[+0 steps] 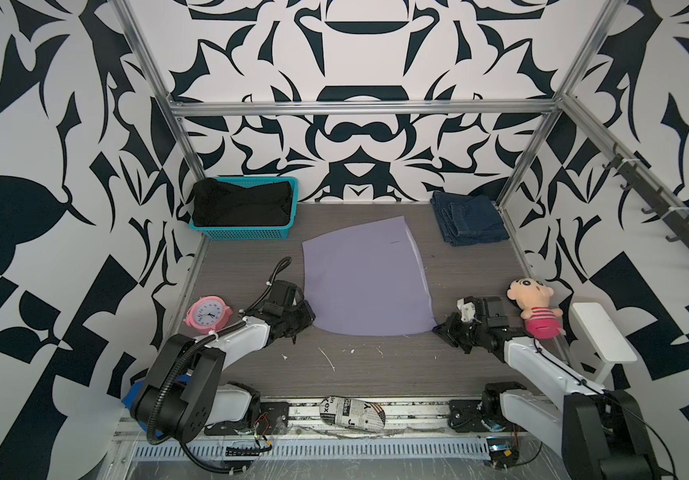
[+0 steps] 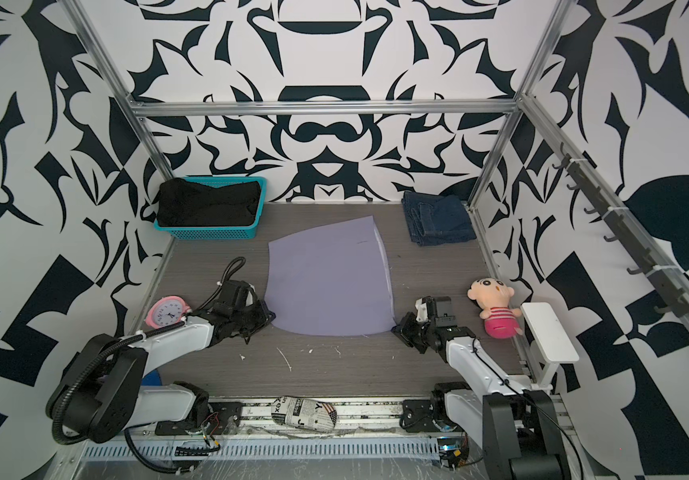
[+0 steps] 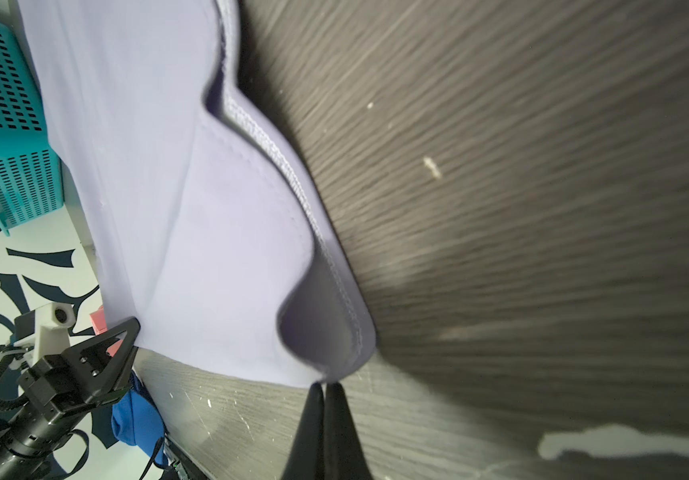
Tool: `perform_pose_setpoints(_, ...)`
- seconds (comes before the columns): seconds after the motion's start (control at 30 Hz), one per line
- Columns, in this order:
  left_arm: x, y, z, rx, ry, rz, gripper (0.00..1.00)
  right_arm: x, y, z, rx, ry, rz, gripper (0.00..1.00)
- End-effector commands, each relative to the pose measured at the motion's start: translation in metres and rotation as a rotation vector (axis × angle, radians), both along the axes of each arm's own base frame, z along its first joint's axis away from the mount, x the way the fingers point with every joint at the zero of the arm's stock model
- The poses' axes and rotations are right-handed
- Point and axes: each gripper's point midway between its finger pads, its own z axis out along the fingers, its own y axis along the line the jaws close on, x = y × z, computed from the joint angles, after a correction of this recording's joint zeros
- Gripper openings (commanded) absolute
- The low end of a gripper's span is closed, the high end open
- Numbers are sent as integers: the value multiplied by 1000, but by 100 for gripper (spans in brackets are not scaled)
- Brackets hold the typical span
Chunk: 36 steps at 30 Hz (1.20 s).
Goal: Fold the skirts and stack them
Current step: 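Grasp the near edge of the lavender skirt with both grippers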
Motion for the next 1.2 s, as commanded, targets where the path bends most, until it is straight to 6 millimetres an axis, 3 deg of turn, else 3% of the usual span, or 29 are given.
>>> perform_pose_setpoints(0.0,-10,7,-3,22,25,11,0,2,2,18,6,-48,29,0)
perform_pose_setpoints(0.23,-20,6,6,-9,13,2,0,-23,2,38,-1,-66,52,0)
perform_pose_setpoints(0.4,-28,4,19,-43,-5,-10,0,-23,3,61,26,-123,32,0)
perform_pose_setpoints(0.47,-29,6,24,-38,-19,-12,0,-28,3,53,23,-78,31,3)
perform_pose_setpoints(0.5,-30,7,25,-35,-23,-11,0,-32,1,44,7,-44,29,15)
perform_pose_setpoints(0.53,-31,8,24,-31,-21,-8,0,-36,0,35,-4,-18,33,39)
perform_pose_setpoints(0.7,-33,9,19,-25,-12,-8,0,-37,-2,22,-17,-1,27,43)
perform_pose_setpoints(0.87,-32,9,14,-23,-5,-6,0,-37,9,6,40,58,68,40)
perform_pose_setpoints(1.17,-32,6,12,-31,3,-17,0,-23,11,-11,36,65,33,45)
